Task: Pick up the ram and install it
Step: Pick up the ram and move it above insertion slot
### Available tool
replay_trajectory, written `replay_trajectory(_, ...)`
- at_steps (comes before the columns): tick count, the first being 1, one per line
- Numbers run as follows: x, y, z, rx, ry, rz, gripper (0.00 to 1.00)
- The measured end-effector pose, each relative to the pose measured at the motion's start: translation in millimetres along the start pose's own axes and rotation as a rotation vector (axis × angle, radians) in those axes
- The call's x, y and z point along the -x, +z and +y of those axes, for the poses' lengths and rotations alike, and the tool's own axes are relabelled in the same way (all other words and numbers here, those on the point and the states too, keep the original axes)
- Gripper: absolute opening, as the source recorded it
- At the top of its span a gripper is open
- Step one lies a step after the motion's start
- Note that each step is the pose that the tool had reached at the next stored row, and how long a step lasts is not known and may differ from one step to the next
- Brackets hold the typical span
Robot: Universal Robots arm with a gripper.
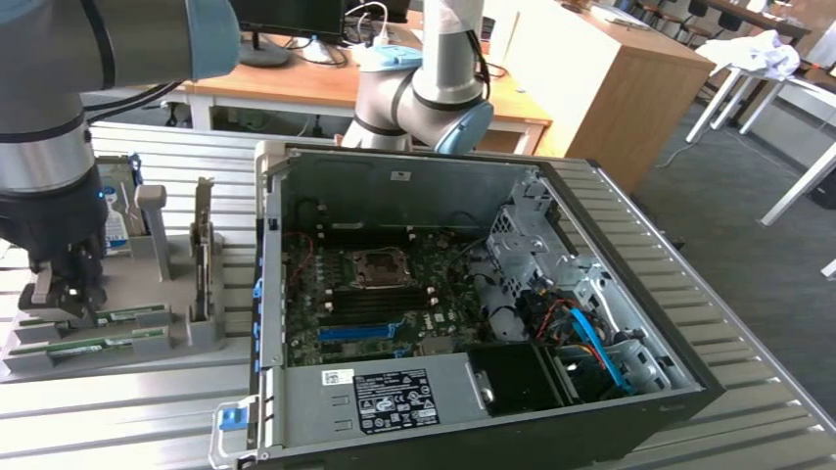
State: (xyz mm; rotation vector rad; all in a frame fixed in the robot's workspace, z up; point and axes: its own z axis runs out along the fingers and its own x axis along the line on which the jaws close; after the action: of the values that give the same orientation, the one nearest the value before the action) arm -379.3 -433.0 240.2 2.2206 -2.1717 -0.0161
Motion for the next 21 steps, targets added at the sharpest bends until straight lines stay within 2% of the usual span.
replay_trajectory(3,0.1,4.5,-0.2,-0.0001,0.000,-0.0001,0.37)
replay_trajectory(13,-4.0,5.0,0.1,0.0001,0.000,0.0000,0.37)
replay_trajectory(21,-4.7,16.2,-0.2,-0.0001,0.000,-0.0001,0.37)
